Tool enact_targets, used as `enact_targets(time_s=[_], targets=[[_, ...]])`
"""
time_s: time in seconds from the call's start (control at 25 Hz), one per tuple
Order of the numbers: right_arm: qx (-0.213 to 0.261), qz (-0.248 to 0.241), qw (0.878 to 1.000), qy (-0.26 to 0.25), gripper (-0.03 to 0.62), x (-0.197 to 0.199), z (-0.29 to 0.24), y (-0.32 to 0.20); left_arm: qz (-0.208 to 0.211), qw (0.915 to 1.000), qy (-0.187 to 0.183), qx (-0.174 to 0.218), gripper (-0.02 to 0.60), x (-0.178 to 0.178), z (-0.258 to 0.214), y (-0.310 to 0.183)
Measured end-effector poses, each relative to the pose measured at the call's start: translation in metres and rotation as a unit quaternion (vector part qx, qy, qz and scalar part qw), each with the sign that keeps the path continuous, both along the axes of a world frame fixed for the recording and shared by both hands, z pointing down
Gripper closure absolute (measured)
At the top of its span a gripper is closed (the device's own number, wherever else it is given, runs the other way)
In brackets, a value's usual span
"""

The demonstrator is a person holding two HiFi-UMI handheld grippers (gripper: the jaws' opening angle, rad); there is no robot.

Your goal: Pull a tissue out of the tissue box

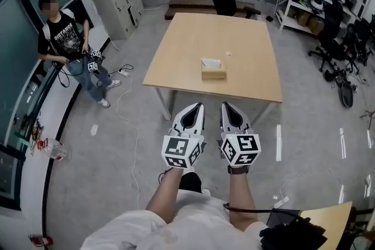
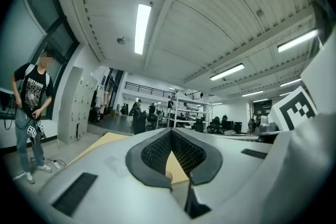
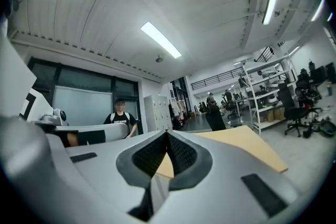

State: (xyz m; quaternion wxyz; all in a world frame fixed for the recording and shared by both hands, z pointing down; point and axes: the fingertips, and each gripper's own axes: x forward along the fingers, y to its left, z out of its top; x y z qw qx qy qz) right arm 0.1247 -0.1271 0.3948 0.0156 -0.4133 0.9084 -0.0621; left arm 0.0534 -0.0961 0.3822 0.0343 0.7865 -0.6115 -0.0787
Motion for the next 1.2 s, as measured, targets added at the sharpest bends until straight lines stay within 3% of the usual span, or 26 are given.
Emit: enact_targets(time_s=[0.2, 0.44, 0.64, 0.76, 0.92, 1.2], targets=[[-0.019, -0.005, 1.000, 0.018, 0.592, -0.011, 0.026, -0.055, 0.004, 0.9993, 0.009, -0.036, 0.580, -0.007, 0.034, -0.070], [-0.012, 0.011, 0.999, 0.034, 0.592, -0.016, 0.024, -0.162, 0.013, 0.9995, 0.018, -0.021, 0.580, -0.019, 0.033, -0.178], [0.002, -0.004, 0.999, 0.042, 0.592, -0.054, -0.004, -0.252, -0.008, 0.9980, -0.063, -0.001, 0.580, -0.057, -0.003, -0.280], [0.006, -0.004, 0.999, 0.045, 0.592, -0.075, -0.012, -0.303, -0.008, 0.9994, -0.034, 0.004, 0.580, -0.085, -0.013, -0.330], [-0.002, 0.002, 0.999, 0.046, 0.592, -0.085, 0.000, -0.358, -0.003, 0.9997, -0.024, -0.006, 0.580, -0.104, 0.003, -0.383], [-0.036, -0.043, 0.996, 0.063, 0.592, -0.084, 0.027, -0.449, -0.007, 0.9994, -0.021, -0.028, 0.580, -0.090, 0.023, -0.464]])
